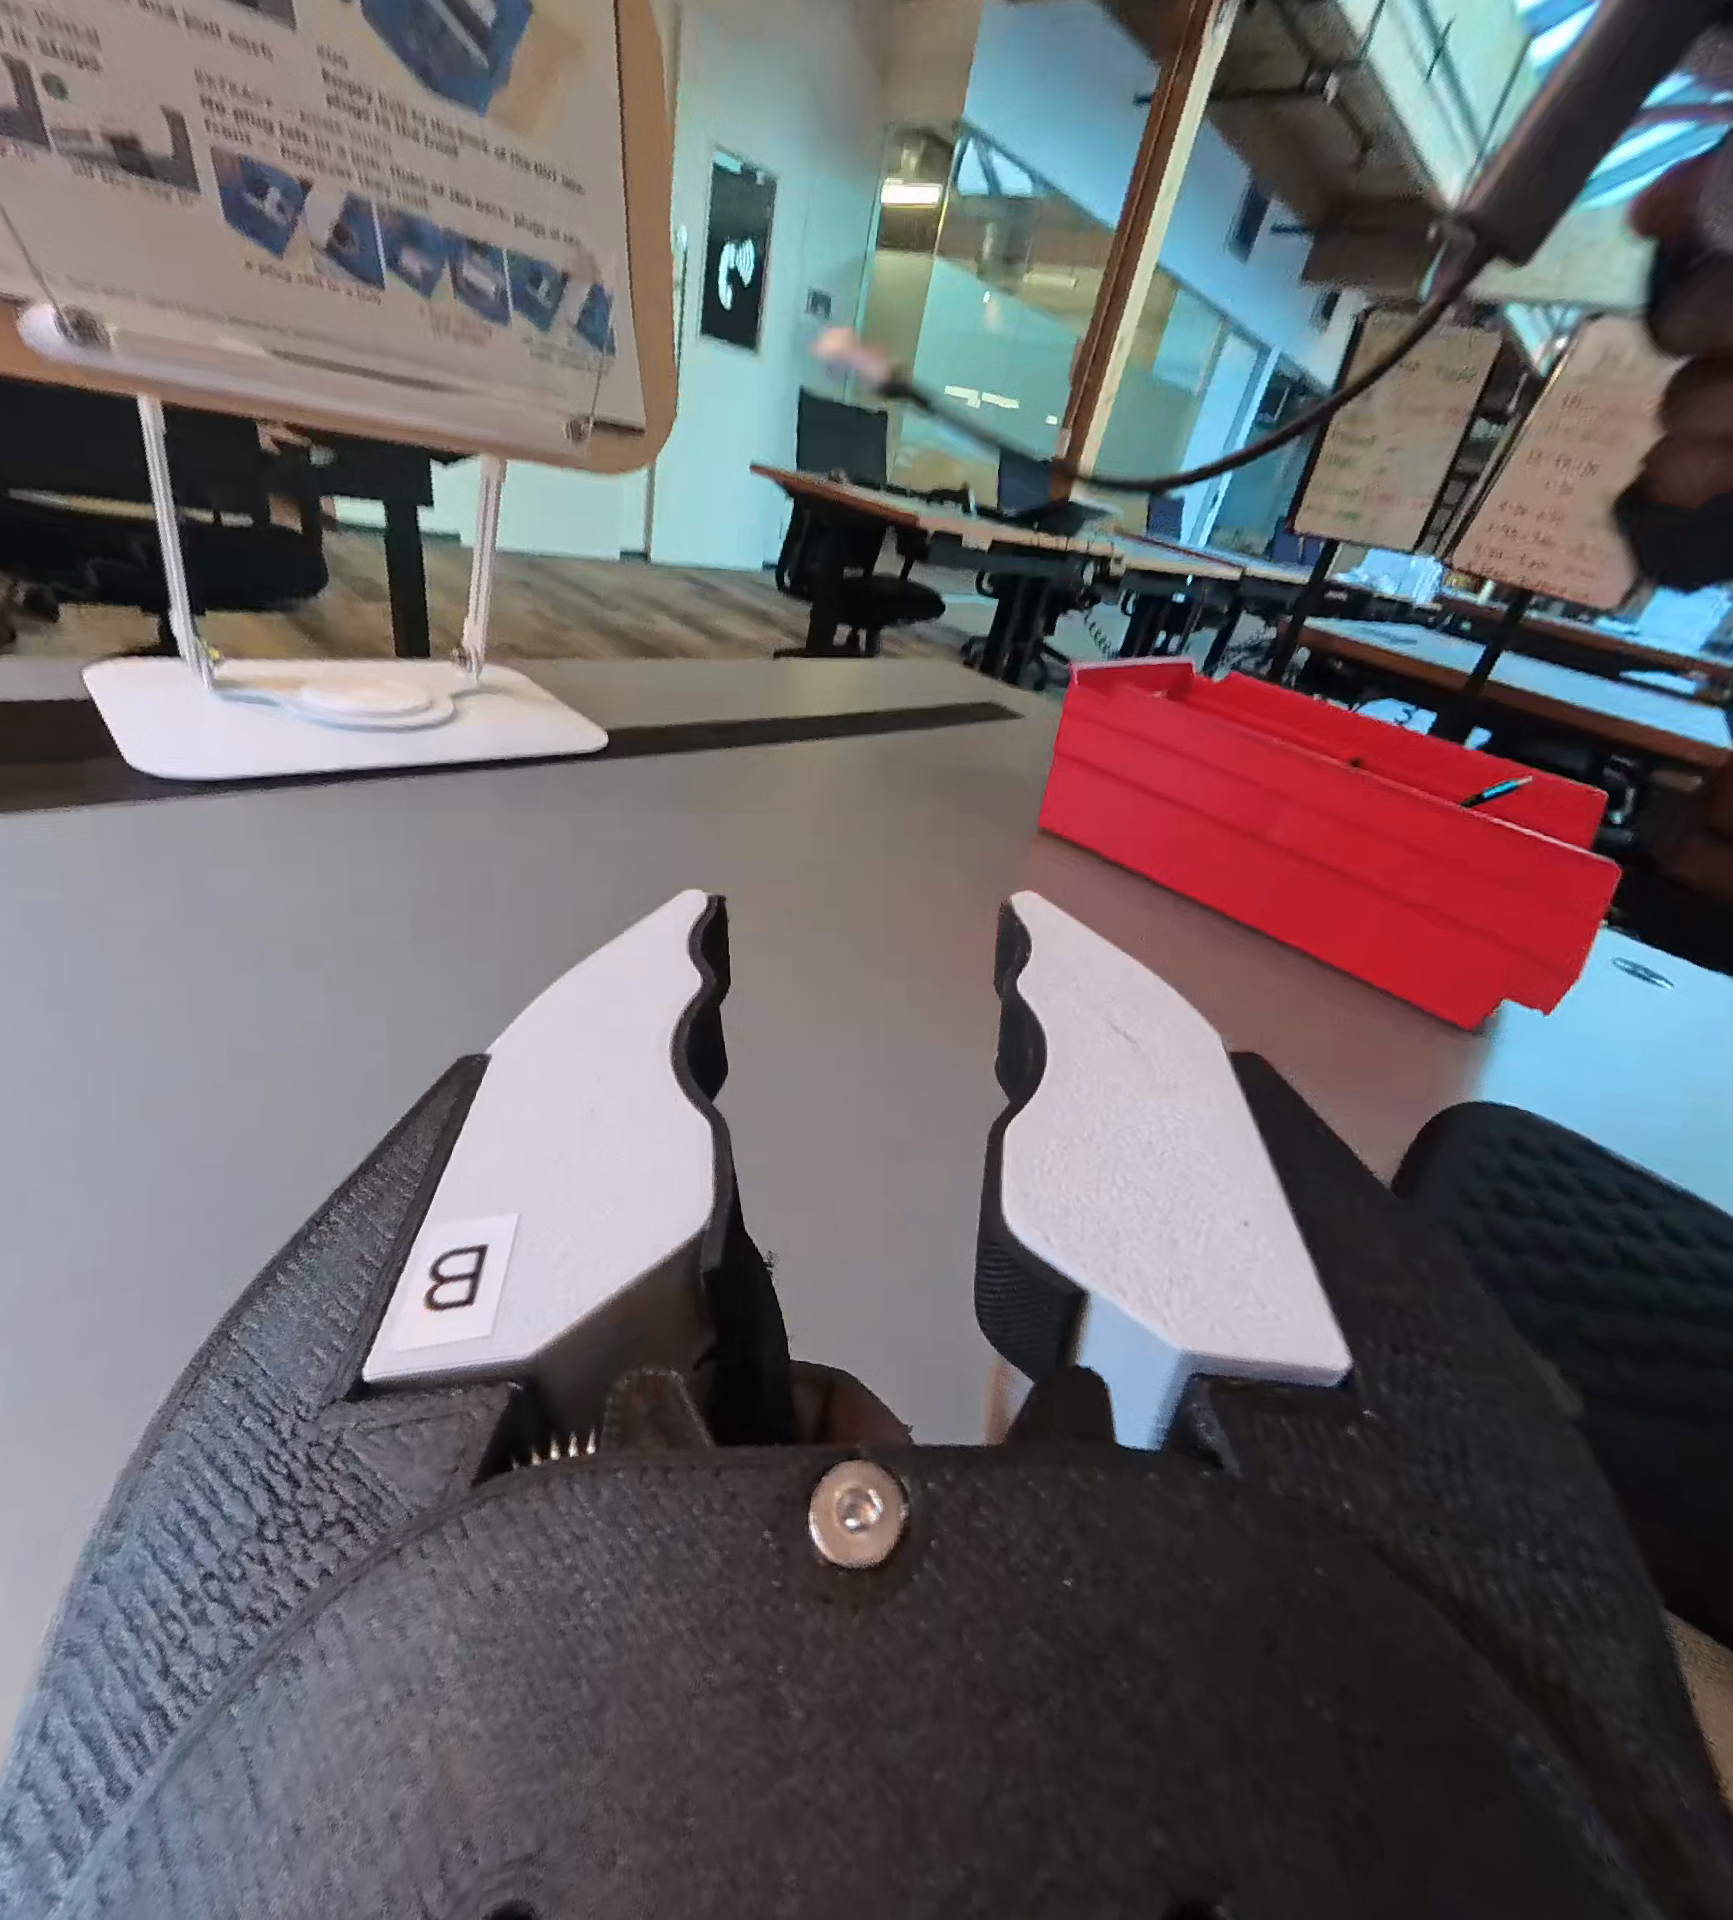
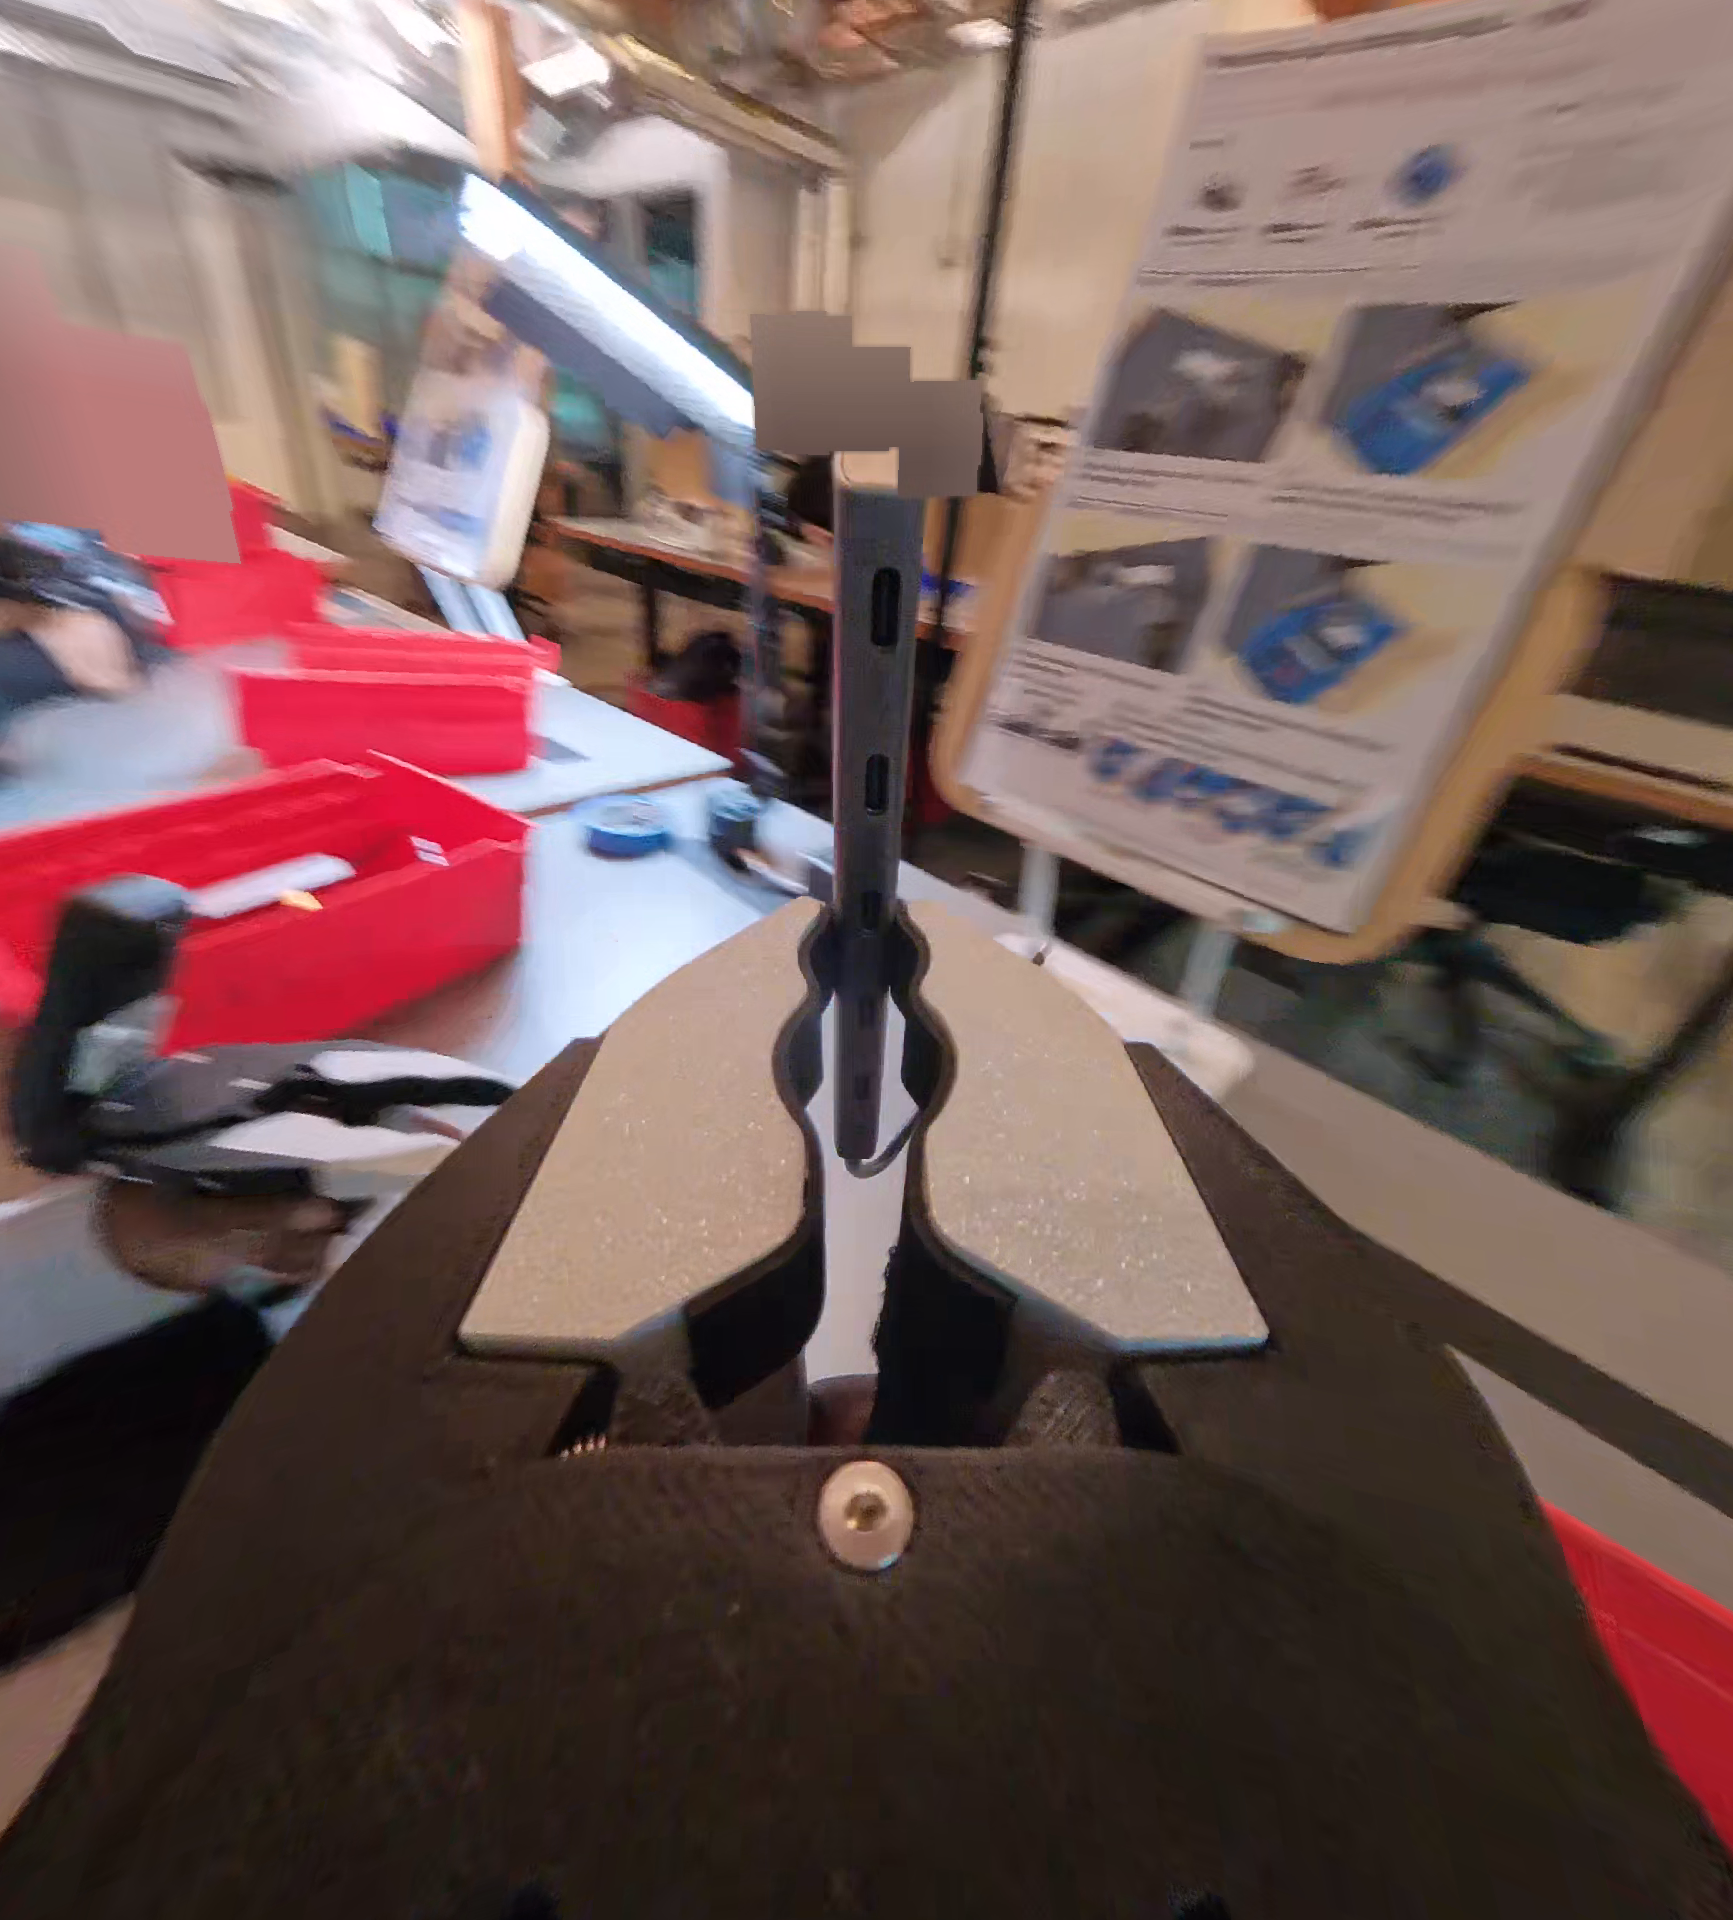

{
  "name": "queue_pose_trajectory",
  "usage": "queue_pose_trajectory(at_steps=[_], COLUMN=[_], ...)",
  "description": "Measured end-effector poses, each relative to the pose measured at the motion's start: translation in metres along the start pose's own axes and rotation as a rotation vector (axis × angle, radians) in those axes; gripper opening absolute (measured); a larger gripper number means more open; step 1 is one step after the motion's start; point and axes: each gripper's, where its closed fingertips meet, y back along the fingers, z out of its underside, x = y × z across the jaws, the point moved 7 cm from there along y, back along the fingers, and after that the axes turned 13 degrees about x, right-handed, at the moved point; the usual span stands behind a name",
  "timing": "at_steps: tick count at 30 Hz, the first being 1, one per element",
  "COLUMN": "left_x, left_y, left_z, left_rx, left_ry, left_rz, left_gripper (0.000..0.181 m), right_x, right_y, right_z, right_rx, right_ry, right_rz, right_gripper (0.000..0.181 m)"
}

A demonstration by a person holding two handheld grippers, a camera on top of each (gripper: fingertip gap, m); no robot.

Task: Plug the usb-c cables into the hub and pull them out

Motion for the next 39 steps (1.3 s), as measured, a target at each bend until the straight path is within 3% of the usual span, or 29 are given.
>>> queue_pose_trajectory(at_steps=[3, 7, 12, 15, 18, 23, 29, 34, 37, 38, 39], left_x=[0.001, 0.002, 0.002, 0.001, 0.0, -0.001, -0.002, -0.005, -0.008, -0.008, -0.009], left_y=[-0.002, -0.003, -0.004, -0.004, -0.004, -0.003, -0.004, -0.004, -0.004, -0.004, -0.004], left_z=[0.004, 0.007, 0.008, 0.008, 0.008, 0.009, 0.011, 0.013, 0.013, 0.013, 0.013], left_rx=[-0.04, -0.058, -0.065, -0.062, -0.063, -0.073, -0.097, -0.106, -0.109, -0.11, -0.111], left_ry=[0.025, 0.01, -0.009, 0.003, 0.006, 0.013, 0.02, 0.038, 0.047, 0.051, 0.056], left_rz=[0.016, 0.012, 0.004, 0.006, 0.005, -0.002, -0.012, -0.034, -0.053, -0.059, -0.066], left_gripper=[0.05, 0.05, 0.05, 0.05, 0.05, 0.05, 0.05, 0.05, 0.05, 0.05, 0.05], right_x=[0.037, 0.083, 0.134, 0.16, 0.182, 0.199, 0.201, 0.197, 0.189, 0.18, 0.165], right_y=[0.036, 0.074, 0.1, 0.107, 0.111, 0.112, 0.112, 0.107, 0.096, 0.087, 0.074], right_z=[-0.016, -0.007, 0.034, 0.069, 0.105, 0.151, 0.173, 0.168, 0.152, 0.142, 0.13], right_rx=[-0.125, -0.317, -0.531, -0.67, -0.812, -0.936, -0.929, -0.879, -0.755, -0.667, -0.554], right_ry=[0.175, 0.399, 0.562, 0.611, 0.562, 0.321, 0.085, 0.026, -0.071, -0.175, -0.307], right_rz=[0.208, 0.465, 0.618, 0.633, 0.605, 0.528, 0.518, 0.585, 0.684, 0.709, 0.688], right_gripper=[0.01, 0.01, 0.01, 0.01, 0.01, 0.01, 0.015, 0.045, 0.093, 0.118, 0.129])
